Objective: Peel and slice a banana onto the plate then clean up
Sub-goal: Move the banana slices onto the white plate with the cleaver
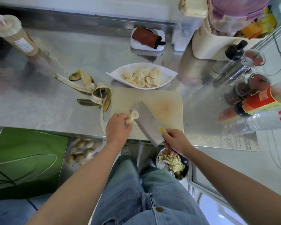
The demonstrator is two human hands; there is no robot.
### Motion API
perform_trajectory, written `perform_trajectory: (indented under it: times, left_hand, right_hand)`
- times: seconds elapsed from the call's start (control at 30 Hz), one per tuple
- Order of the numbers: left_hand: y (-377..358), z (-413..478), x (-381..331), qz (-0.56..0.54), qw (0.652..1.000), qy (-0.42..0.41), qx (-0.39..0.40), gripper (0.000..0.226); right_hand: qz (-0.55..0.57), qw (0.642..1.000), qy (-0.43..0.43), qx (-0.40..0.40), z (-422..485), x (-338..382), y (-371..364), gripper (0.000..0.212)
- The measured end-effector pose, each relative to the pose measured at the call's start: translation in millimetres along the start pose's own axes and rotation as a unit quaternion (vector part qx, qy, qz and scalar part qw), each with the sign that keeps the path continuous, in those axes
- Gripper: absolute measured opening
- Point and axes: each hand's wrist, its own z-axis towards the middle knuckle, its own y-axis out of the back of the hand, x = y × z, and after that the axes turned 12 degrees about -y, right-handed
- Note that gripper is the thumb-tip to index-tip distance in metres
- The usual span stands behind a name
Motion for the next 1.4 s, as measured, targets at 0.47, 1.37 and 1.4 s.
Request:
perform_trajectory:
  times: [0.47,1.37,1.4]
  left_hand:
    - [-0.5,-2.3,-4.4,0.003,1.000,0.002,-0.003,0.027]
    - [6.6,24.2,-35.1,-0.031,0.995,-0.061,-0.068,0.023]
    - [7.4,31.1,-42.1,-0.027,0.994,-0.073,-0.073,0.023]
  right_hand:
    - [0.005,0.999,-0.016,-0.039,-4.4,-18.0,15.5,0.029]
    - [0.081,0.994,0.017,0.073,4.9,17.2,23.1,0.033]
    - [0.092,0.993,0.015,0.066,4.1,20.0,29.6,0.034]
